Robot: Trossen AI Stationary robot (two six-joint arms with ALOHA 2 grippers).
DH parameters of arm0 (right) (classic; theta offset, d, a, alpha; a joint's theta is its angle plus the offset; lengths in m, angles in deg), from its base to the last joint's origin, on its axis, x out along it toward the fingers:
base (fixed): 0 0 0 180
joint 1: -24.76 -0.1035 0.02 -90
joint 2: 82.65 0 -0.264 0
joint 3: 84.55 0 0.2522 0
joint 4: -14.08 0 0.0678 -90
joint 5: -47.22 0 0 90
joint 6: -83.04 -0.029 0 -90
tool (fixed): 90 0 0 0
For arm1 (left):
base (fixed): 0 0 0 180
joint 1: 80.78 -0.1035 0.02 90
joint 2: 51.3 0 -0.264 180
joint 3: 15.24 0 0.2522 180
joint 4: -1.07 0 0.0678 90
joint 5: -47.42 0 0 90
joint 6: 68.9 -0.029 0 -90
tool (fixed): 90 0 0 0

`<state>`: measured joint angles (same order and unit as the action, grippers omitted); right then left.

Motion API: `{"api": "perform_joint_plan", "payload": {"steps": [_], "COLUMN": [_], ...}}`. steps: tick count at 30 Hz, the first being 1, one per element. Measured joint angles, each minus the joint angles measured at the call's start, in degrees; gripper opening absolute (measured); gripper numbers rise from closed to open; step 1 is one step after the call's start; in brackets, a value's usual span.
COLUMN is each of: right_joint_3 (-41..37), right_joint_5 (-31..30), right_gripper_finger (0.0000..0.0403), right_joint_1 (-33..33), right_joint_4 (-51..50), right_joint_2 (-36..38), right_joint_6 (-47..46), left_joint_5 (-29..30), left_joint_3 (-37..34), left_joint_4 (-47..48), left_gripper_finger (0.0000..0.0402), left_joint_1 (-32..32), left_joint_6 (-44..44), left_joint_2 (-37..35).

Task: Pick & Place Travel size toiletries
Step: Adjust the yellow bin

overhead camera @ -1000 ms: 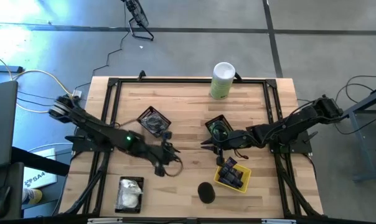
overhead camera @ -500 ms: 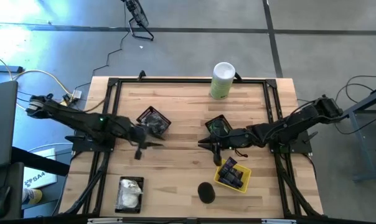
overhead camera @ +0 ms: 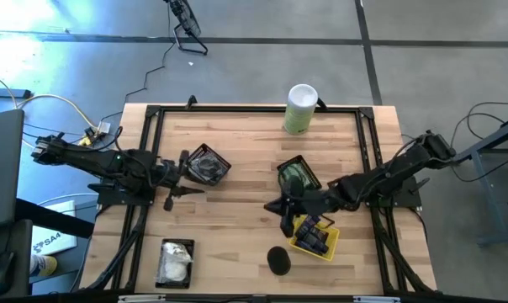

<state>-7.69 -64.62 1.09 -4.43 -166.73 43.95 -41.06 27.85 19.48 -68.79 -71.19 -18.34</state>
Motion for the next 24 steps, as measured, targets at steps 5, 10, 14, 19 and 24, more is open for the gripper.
{"api": "perform_joint_plan", "payload": {"steps": [5, 10, 14, 19, 24], "right_joint_3": [2.4, 4.9, 4.9, 4.9, 4.9], "right_joint_5": [-2.6, -3.8, -2.6, 4.6, 7.8], "right_gripper_finger": [0.0003, 0.0003, 0.0003, 0.0003, 0.0003], "right_joint_1": [-4.7, -8.9, -11.0, -13.7, -17.4], "right_joint_4": [-3.3, -10.4, -18.3, -26.2, -27.0], "right_joint_2": [-4.6, -9.4, -11.8, -13.0, -13.0], "right_joint_6": [-11.6, -24.6, -36.2, -49.4, -58.6], "left_joint_5": [-0.1, -0.2, -0.1, -0.1, -0.1], "left_joint_3": [0.0, 0.0, 0.0, 0.0, 0.0], "left_joint_4": [2.5, 3.4, 5.1, 8.2, 10.7], "left_gripper_finger": [0.01, 0.01, 0.01, 0.01, 0.01], "left_joint_1": [0.0, 0.0, 0.0, 0.0, 0.0], "left_joint_6": [2.3, 2.7, 2.6, 2.6, 2.6], "left_joint_2": [-1.0, -0.9, -0.9, -0.8, -0.8]}}
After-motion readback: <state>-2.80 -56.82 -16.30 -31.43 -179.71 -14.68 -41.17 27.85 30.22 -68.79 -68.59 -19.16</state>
